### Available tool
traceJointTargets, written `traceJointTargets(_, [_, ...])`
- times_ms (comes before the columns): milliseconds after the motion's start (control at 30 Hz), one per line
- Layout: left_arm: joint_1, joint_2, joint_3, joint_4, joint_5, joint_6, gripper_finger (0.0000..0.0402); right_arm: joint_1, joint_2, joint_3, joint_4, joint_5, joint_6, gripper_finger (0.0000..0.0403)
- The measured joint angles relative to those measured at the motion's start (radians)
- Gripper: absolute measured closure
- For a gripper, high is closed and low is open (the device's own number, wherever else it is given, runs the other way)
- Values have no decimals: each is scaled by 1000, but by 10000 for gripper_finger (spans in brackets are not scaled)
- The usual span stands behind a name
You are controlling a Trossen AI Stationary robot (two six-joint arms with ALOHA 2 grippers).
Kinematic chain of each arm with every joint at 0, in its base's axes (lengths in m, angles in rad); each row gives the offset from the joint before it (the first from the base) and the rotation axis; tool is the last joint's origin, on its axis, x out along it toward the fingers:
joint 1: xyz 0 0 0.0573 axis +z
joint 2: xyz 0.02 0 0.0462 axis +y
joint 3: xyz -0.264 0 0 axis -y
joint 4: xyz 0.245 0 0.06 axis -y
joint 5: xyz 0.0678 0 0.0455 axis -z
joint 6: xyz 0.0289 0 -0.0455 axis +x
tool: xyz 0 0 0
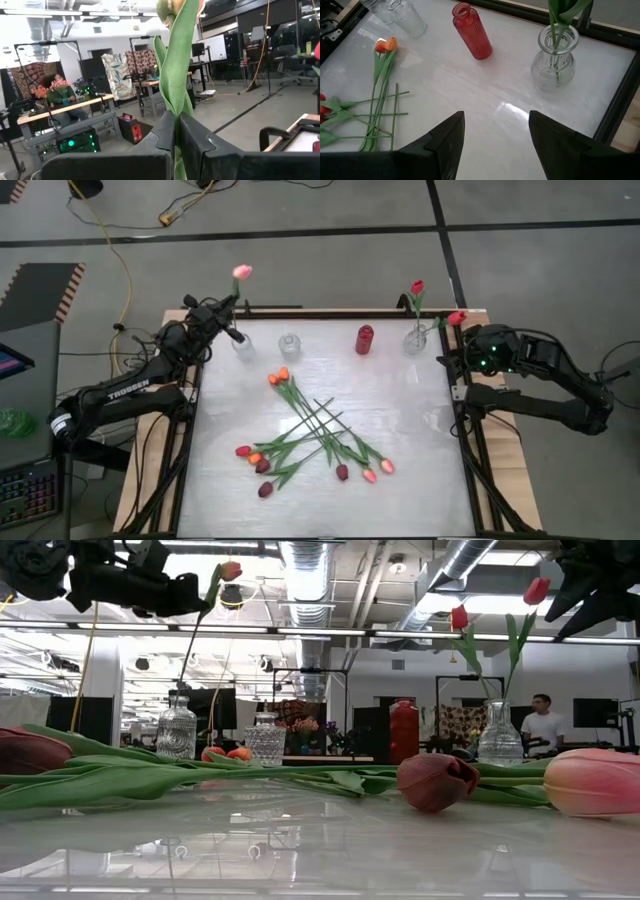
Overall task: Sort flowers into vase by color
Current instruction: Put the white-pink flower into the left transparent vase
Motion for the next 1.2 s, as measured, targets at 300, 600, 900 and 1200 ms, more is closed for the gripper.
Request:
traceJointTargets(300, [0,-1,0,-20,-18,-32,346,0,0,0,0,0,0,154])
traceJointTargets(600, [0,-1,0,-27,-33,-35,283,0,0,0,0,0,0,154])
traceJointTargets(900, [0,-74,0,-27,36,-78,272,0,0,0,48,-2,16,154])
traceJointTargets(1200, [-19,-98,0,-30,329,-180,272,1,47,0,125,-85,3,154])
